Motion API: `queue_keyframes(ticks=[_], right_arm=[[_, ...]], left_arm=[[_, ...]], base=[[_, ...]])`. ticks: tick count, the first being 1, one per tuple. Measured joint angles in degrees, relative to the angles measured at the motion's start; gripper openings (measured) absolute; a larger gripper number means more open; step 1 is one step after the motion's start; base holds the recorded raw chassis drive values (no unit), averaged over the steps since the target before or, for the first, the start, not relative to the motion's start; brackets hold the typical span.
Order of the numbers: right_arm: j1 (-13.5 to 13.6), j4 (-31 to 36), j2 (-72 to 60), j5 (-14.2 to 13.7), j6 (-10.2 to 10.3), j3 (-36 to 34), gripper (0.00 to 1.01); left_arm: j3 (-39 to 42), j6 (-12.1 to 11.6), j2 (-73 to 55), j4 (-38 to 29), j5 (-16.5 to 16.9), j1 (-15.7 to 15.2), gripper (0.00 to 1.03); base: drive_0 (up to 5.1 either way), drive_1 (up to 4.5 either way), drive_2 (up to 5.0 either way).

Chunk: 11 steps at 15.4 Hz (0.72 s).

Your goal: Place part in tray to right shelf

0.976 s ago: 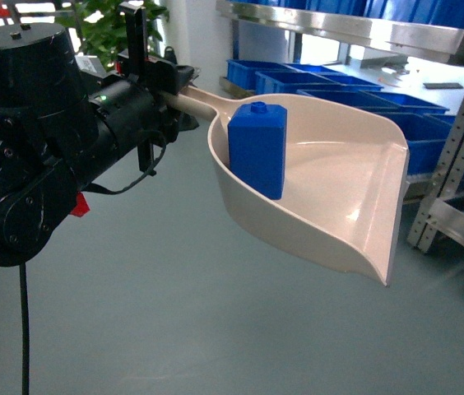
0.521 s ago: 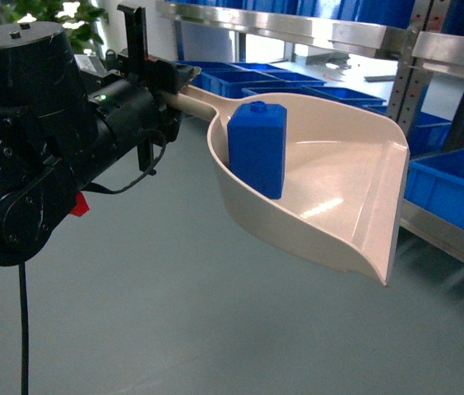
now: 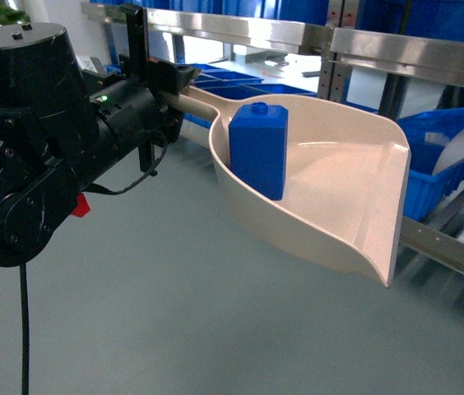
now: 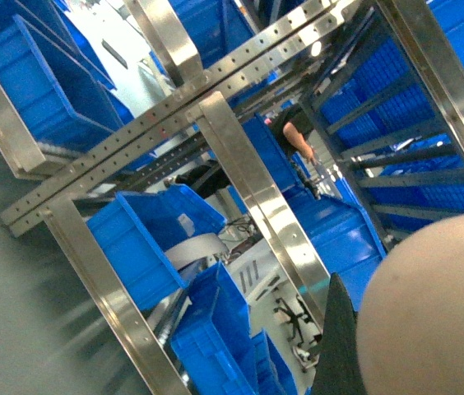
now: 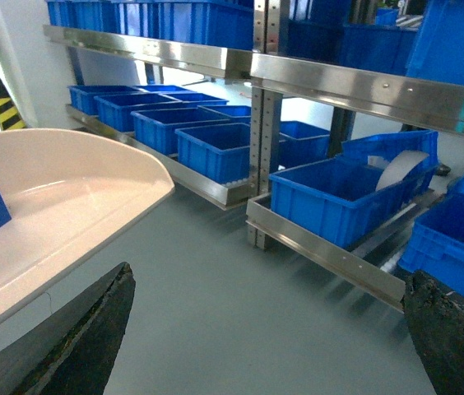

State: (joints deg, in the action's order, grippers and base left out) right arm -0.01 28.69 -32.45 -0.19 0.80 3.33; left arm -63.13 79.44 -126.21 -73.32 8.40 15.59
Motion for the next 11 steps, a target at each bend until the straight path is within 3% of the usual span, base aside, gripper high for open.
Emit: queue_keyframes(ticks=[11], right_arm=[[0.0, 0.0, -0.02, 0.0, 0.0, 0.0, 0.98]], left_arm=[[0.0, 0.0, 0.0, -0.02, -0.02, 0.0, 0.13]], base=[[-1.6, -1.58, -1.6]])
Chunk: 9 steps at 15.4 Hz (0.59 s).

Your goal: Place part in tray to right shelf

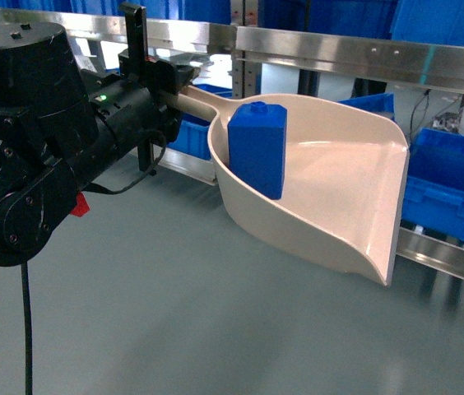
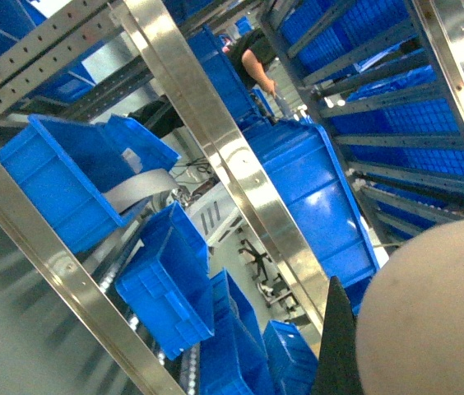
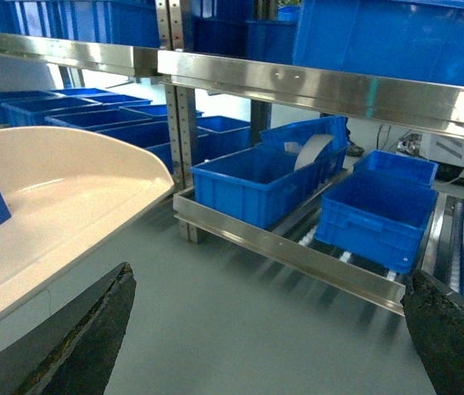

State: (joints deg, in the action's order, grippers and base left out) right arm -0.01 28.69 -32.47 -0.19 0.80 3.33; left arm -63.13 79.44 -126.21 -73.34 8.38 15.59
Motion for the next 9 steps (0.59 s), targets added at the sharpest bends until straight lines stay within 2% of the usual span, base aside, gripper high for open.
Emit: queue_keyframes(ticks=[9], right_arm=[[0.0, 0.0, 0.02, 0.0, 0.0, 0.0, 0.98]], left_arm=[[0.0, 0.0, 0.0, 0.02, 0.0, 0.0, 0.13]], base=[[-1.6, -1.64, -1.6]])
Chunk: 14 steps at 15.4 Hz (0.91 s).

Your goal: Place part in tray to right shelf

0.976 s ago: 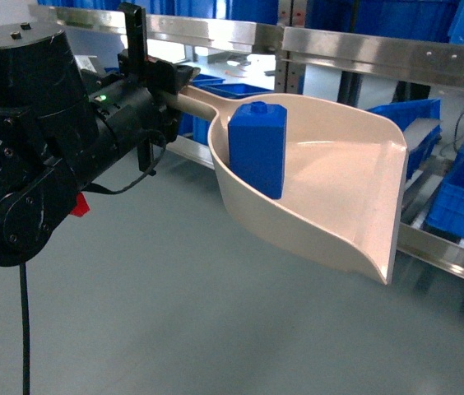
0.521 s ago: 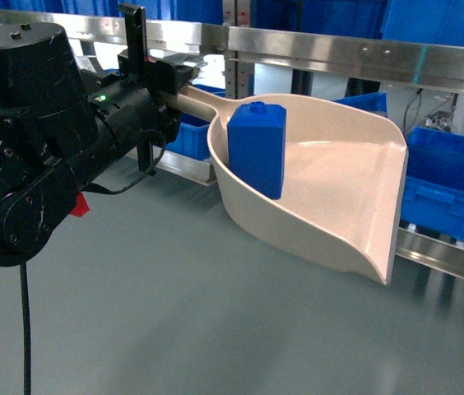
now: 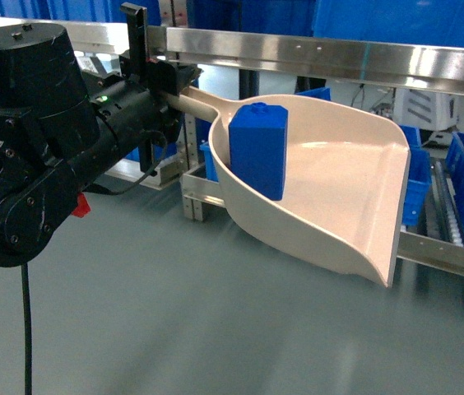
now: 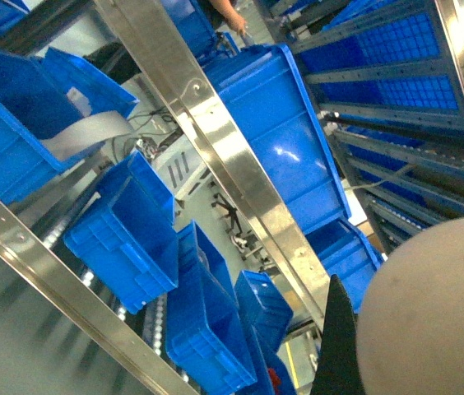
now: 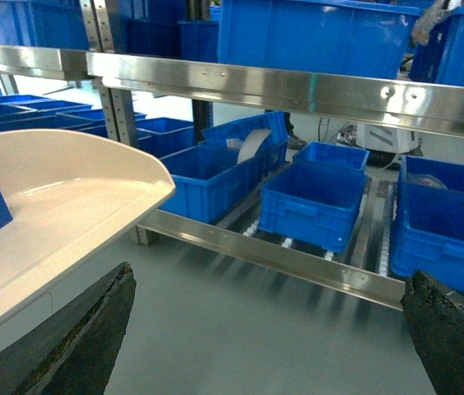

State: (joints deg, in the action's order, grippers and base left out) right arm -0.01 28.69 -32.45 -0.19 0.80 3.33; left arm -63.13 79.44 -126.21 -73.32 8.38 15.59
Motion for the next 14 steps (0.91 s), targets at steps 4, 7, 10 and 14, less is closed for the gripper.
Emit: queue_keyframes(ticks=[4, 7, 10, 14], right_arm=[[0.0, 0.02, 0.0, 0.0, 0.0, 0.0, 0.98], [0.0, 0.0, 0.0, 0.0, 0.0, 0.0, 0.98], [0.0, 0.0, 0.0, 0.0, 0.0, 0.0, 0.98], [0.0, 0.02, 0.0, 0.0, 0.0, 0.0, 0.98]], left_arm=[[0.0, 0.0, 0.0, 0.0, 0.02, 0.0, 0.13], [0.0, 0.0, 0.0, 0.0, 0.02, 0.0, 0.13], [0.0, 0.0, 0.0, -0.02, 0.02, 0.0, 0.13], [0.0, 0.0, 0.0, -0.02, 0.0, 0.0, 0.13]], base=[[-1.5, -1.55, -1.5], [-1.6, -1.64, -1.6], [-1.5, -1.55, -1.5], [-1.6, -1.61, -1.6]])
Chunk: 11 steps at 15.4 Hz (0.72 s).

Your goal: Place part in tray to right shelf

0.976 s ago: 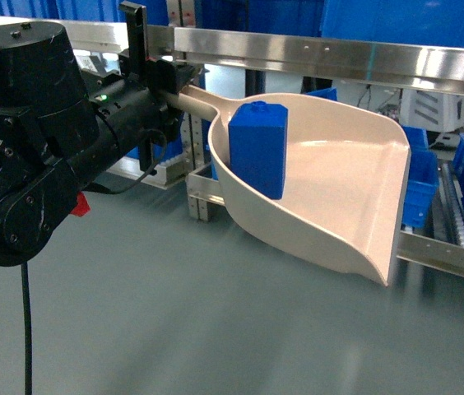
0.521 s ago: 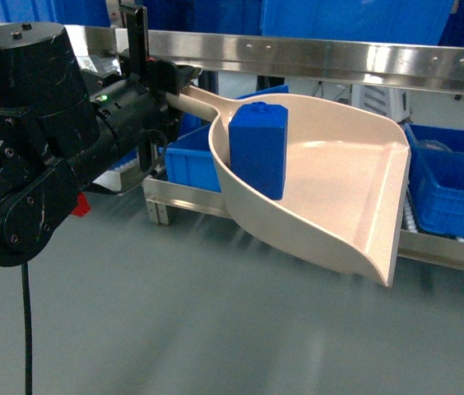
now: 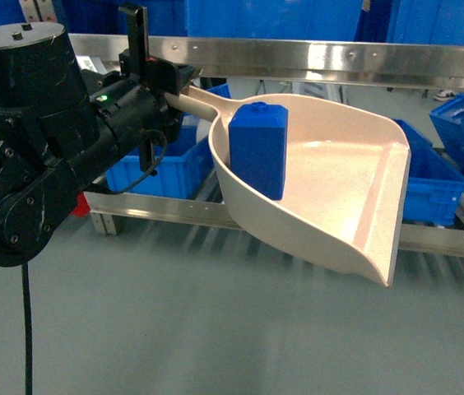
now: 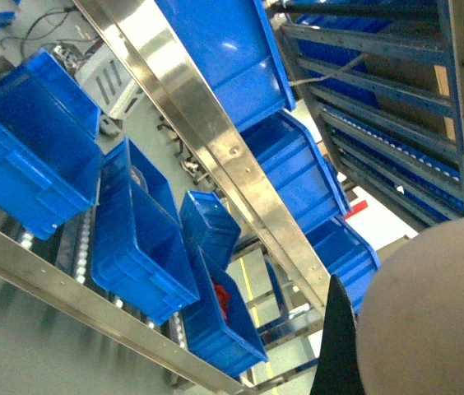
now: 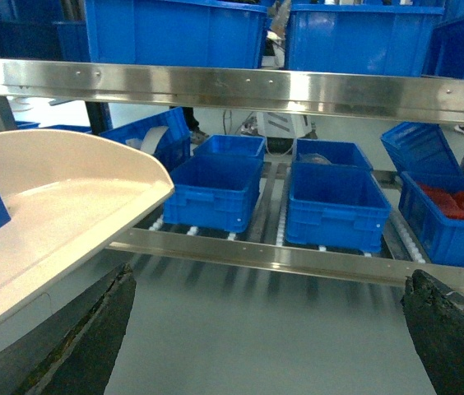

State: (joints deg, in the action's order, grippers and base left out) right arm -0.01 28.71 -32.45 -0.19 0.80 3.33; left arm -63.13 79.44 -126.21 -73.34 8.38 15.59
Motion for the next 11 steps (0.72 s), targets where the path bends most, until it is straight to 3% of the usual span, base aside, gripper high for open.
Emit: queue_keyframes(ticks=[11], right_arm=[[0.0, 0.0, 0.02, 0.0, 0.0, 0.0, 0.98]], left_arm=[[0.0, 0.0, 0.0, 0.02, 0.0, 0.0, 0.13]], base=[[-1.5, -1.51, -1.5]])
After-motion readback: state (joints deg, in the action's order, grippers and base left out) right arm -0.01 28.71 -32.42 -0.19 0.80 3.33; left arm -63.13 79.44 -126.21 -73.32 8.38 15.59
